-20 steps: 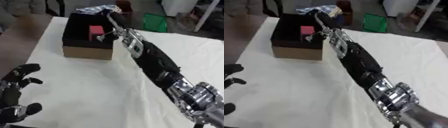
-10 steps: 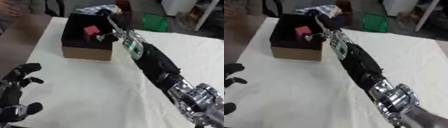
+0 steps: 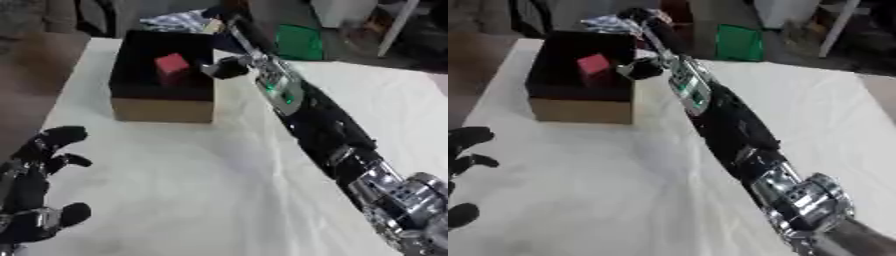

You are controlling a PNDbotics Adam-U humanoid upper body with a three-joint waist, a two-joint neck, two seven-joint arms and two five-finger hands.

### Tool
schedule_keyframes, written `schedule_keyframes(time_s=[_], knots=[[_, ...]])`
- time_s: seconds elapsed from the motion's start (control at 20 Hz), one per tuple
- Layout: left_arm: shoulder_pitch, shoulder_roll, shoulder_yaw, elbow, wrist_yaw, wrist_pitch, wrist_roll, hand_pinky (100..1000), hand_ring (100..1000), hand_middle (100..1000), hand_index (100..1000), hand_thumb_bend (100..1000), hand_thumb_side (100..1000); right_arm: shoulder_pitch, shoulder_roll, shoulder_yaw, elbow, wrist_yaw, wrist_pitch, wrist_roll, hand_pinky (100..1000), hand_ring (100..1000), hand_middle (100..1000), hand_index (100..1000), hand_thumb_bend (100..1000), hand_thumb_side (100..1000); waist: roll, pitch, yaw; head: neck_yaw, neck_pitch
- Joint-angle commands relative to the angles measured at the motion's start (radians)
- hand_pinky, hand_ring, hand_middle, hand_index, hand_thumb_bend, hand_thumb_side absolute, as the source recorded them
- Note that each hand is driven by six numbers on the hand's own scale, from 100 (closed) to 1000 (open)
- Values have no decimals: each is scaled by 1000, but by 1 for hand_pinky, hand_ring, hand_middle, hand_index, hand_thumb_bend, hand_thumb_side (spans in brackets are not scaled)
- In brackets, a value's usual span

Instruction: Pick up objects on the table and place them in the box.

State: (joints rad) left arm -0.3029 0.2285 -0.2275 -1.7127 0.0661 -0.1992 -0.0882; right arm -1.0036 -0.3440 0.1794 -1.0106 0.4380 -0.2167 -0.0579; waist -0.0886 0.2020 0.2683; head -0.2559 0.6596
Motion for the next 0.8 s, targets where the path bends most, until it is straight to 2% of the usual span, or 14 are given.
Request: schedule_keyframes(time_s=[0.05,0.25,0.45,0.6,0.8], knots=[[0,13,22,-12,-9,-2,19,598,835,753,733,1000,429,19,-94,11,-172,-149,21,25,822,932,879,896,416,147,13,-21,-17,22,7],[11,19,41,-11,-18,-1,42,597,835,754,733,1000,425,117,-189,13,-408,-318,76,49,778,902,864,895,391,161,21,-21,-65,52,11],[24,21,65,-11,-26,-1,70,597,837,755,732,1000,427,240,-259,-18,-609,-431,116,45,766,880,852,893,386,168,32,-14,-119,78,13],[30,22,75,-12,-32,-3,83,597,838,756,732,1000,432,340,-292,-59,-711,-474,126,8,752,857,825,880,376,181,41,-12,-150,90,14],[42,26,89,-11,-38,-2,100,597,840,758,732,1000,433,459,-309,-102,-789,-502,135,-48,742,849,806,868,345,200,50,-7,-187,107,23]])
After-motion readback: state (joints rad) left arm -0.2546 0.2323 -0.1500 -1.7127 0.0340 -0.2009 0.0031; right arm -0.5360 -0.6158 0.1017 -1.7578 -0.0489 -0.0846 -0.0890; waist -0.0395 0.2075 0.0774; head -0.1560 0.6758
